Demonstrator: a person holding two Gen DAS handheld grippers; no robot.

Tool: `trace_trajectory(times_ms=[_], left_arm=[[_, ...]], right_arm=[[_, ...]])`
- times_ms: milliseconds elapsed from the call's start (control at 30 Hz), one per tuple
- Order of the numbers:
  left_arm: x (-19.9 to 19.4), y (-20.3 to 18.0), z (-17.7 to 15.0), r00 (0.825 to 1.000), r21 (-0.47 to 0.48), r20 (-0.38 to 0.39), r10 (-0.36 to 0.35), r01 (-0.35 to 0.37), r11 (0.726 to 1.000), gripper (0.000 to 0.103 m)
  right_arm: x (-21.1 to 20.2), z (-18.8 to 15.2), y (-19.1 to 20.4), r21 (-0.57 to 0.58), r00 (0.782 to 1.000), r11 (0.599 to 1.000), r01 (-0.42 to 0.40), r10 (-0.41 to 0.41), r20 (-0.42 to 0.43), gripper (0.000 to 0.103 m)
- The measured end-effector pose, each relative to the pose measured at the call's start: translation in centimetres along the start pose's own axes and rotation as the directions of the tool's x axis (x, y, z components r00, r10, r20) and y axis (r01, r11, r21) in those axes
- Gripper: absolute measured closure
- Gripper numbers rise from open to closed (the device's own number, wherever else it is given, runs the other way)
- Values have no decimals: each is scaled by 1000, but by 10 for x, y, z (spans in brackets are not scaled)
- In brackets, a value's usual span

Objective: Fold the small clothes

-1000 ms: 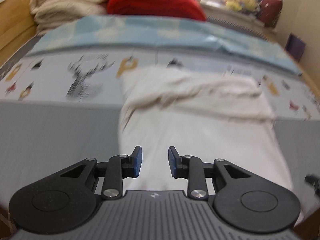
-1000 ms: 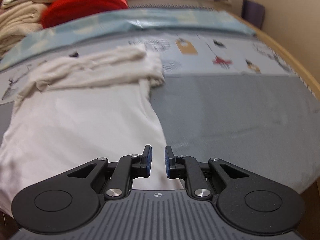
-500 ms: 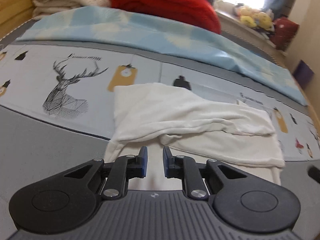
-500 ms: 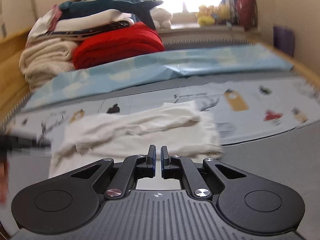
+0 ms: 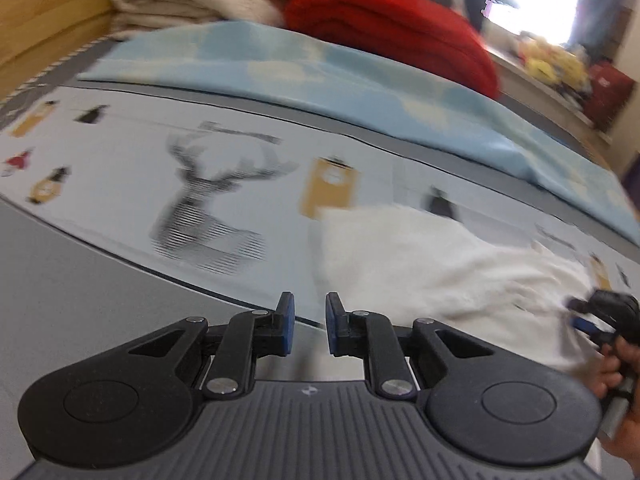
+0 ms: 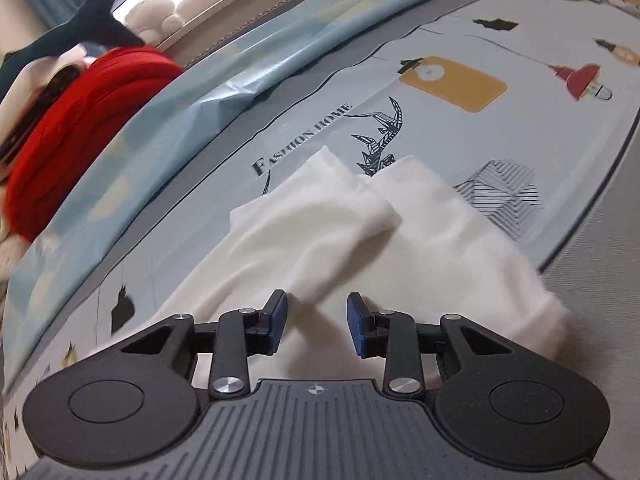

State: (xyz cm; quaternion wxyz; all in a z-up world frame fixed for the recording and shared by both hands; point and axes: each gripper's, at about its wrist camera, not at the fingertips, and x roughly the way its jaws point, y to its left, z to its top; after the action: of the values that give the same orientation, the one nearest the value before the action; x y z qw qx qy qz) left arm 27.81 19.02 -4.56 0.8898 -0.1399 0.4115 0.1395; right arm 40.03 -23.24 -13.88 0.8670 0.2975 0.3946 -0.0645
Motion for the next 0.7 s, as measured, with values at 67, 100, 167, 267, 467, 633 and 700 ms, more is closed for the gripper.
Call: trace_trajectory(times_ms=[67, 100, 167, 267, 467, 633, 700], left_arm=[[5, 24, 5, 999, -63, -24, 45, -46, 997, 86], [6, 38, 8, 998, -107, -32, 52, -55, 993, 86], [5, 62, 14, 997, -167, -30, 68, -72, 983, 86], [2, 94, 22, 995, -213, -16, 102, -103, 972, 86], [-4, 148, 32, 990, -317, -14, 139, -136, 939, 86], [-6, 187, 34, 986, -419, -28, 163, -159, 894, 86], [-4, 196, 32, 990, -443, -43, 136, -141, 885, 86]], right_arm=[[2, -3, 17, -64, 998, 996, 55, -53, 46, 85], [2, -5, 27, -100, 995, 992, 79, -72, 75, 99], [-5, -12, 52, -157, 981, 980, 123, -97, 166, 99], [-19, -32, 112, -277, 970, 958, 73, -3, 243, 100], [-57, -129, 276, -503, 872, 745, -438, 489, -35, 100], [-76, -195, 348, -393, 668, 540, -744, 614, -421, 92], [-79, -192, 339, -384, 689, 572, -725, 589, -423, 80]])
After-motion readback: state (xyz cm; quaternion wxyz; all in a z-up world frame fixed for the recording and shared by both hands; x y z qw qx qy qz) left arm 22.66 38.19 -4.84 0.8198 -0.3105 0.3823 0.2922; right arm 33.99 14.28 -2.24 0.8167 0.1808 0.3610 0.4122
